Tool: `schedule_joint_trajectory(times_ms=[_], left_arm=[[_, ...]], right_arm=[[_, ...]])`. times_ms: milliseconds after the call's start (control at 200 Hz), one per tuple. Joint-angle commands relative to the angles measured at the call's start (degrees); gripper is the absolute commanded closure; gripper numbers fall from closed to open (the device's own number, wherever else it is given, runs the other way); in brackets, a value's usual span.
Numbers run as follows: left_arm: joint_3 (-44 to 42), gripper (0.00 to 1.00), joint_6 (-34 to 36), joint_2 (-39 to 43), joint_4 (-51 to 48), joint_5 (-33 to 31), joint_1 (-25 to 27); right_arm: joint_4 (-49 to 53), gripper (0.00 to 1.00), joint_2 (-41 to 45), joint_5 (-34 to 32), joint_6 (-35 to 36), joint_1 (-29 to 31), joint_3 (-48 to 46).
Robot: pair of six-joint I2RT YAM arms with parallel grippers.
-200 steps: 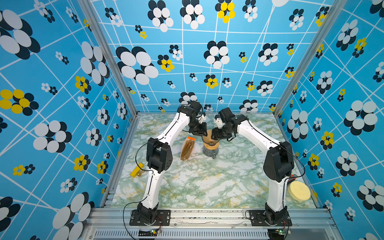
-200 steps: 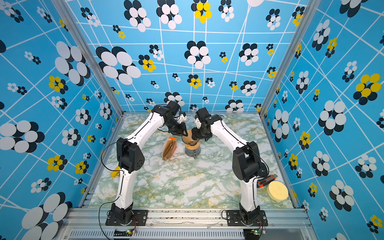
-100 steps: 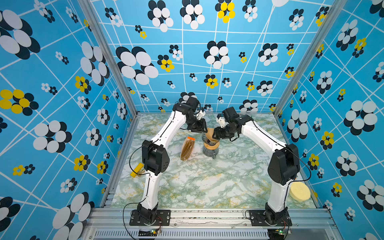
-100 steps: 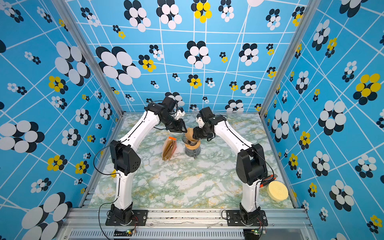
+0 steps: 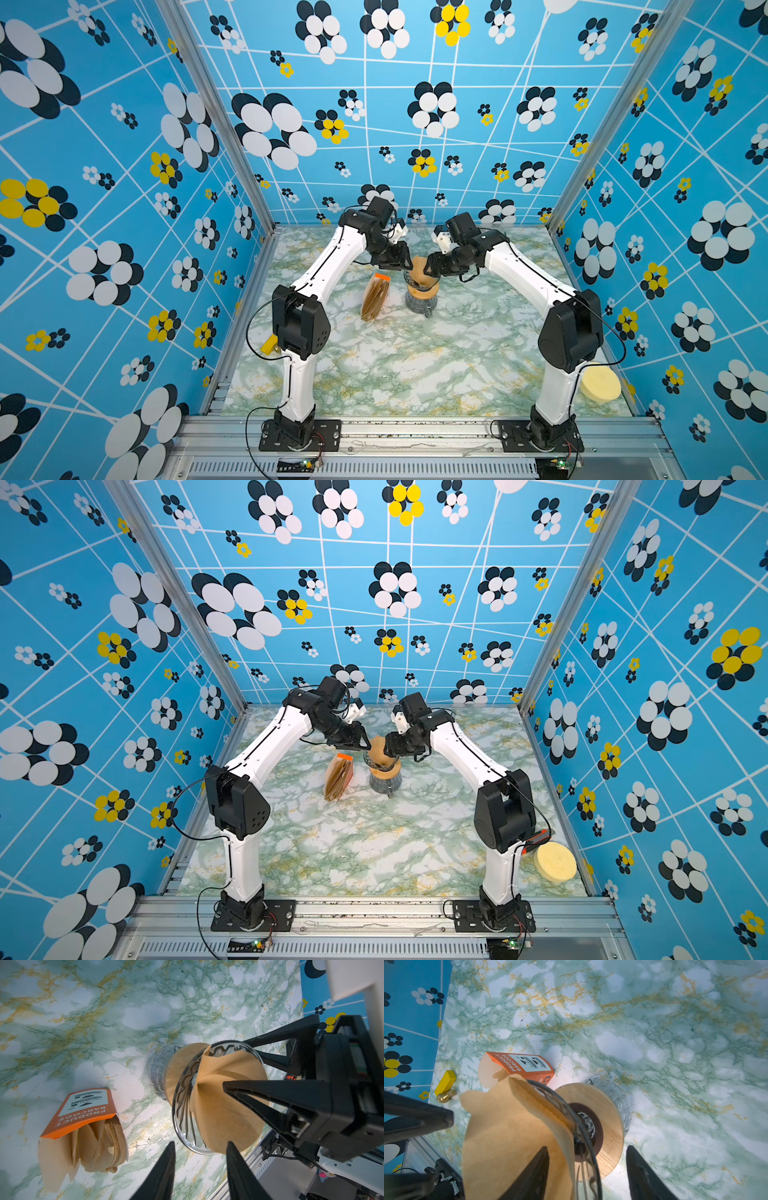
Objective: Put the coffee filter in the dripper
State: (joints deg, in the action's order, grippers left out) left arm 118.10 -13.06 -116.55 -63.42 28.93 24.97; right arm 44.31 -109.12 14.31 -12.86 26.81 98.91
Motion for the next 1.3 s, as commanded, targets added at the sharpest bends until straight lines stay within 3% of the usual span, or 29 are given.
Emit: schedule_joint_trajectory(times_ms=[0, 95, 135, 1295], left_arm=[[-2.0, 0.58, -0.6, 3.9, 0.9, 0.2, -0.6], [-3.7, 0.58, -0.8, 5.2, 1.7, 0.0, -0.6], [-4.3, 0.53, -1.0, 5.6, 2.0, 0.0, -0.6], [-9.7, 0.53, -5.8, 5.1, 8.4, 1.5, 0.6]], right_arm=[[0.0, 0.39, 0.4, 1.1, 0.3, -0.4, -0.6], [-0.5, 0.39, 0.4, 1.2, 0.5, -0.4, -1.2], [-0.7, 0.39, 0.4, 1.2, 0.5, -0.4, -1.4], [-0.9, 0.39, -1.8, 1.7, 0.6, -0.4, -0.9]])
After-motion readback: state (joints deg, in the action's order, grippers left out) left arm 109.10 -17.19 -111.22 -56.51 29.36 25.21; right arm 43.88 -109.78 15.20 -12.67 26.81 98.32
